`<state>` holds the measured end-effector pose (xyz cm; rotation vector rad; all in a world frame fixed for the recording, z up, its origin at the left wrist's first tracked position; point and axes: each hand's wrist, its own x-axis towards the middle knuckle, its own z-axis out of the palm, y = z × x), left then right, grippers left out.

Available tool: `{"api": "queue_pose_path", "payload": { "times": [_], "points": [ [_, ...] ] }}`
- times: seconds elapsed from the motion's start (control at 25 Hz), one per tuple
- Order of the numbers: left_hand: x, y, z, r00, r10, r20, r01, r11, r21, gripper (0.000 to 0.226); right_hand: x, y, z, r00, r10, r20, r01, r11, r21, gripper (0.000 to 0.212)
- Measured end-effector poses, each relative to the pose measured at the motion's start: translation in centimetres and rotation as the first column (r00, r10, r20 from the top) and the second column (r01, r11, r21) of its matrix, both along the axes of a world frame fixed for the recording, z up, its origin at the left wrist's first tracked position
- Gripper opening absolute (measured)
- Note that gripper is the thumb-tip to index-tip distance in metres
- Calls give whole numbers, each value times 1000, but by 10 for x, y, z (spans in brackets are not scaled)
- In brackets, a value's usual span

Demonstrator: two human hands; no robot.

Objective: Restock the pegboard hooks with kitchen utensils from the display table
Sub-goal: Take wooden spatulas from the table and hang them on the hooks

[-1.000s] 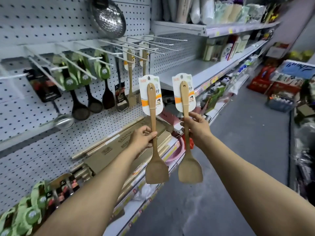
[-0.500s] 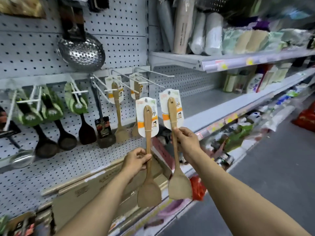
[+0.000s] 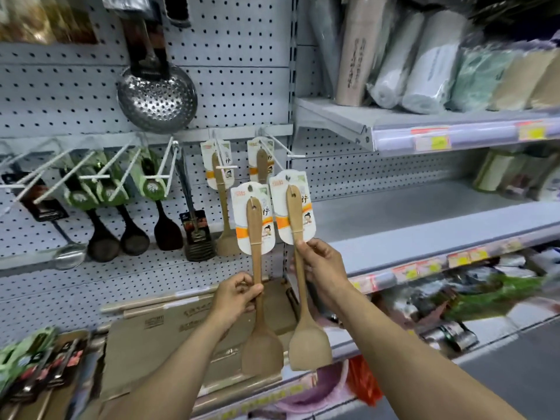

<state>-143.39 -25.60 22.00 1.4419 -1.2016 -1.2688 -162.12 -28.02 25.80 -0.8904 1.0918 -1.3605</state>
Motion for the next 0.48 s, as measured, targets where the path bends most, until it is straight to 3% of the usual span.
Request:
{"api": "queue_pose_path", "payload": {
  "times": [0.36, 0.48],
  "points": [
    [15, -54, -10, 1000, 28, 8, -27, 999, -17, 14, 7, -93, -14, 999, 39, -7, -39, 998, 44, 7],
    [23, -81, -14, 1000, 28, 5, -28, 999, -19, 13, 16, -128, -12, 998, 7, -65, -3, 998, 55, 14]
  ]
}}
